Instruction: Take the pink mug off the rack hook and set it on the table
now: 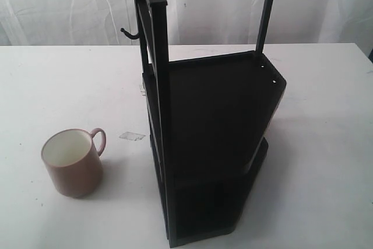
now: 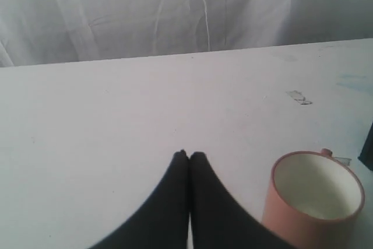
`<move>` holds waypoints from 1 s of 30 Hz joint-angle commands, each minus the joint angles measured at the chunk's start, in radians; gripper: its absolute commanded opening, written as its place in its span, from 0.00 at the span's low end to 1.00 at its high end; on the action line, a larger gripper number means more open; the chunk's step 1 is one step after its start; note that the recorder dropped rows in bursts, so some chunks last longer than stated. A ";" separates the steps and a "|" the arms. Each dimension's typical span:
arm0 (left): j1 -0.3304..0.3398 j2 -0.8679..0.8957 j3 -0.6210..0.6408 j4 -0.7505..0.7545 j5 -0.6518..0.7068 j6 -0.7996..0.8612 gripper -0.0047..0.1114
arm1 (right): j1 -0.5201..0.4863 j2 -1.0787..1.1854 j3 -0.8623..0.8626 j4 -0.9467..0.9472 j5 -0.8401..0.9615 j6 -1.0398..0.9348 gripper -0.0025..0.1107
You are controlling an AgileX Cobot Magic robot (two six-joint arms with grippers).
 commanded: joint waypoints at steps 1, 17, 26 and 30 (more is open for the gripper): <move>0.001 -0.084 0.090 0.004 -0.055 -0.080 0.04 | 0.002 -0.002 0.002 0.005 -0.010 -0.003 0.02; 0.003 -0.225 0.215 0.046 0.002 -0.027 0.04 | 0.002 -0.002 0.002 0.005 -0.007 -0.003 0.02; 0.003 -0.225 0.215 0.174 0.165 -0.012 0.04 | 0.002 -0.002 0.002 0.005 -0.007 -0.003 0.02; 0.003 -0.225 0.215 0.156 0.154 -0.014 0.04 | 0.002 -0.002 0.002 0.005 -0.007 -0.003 0.02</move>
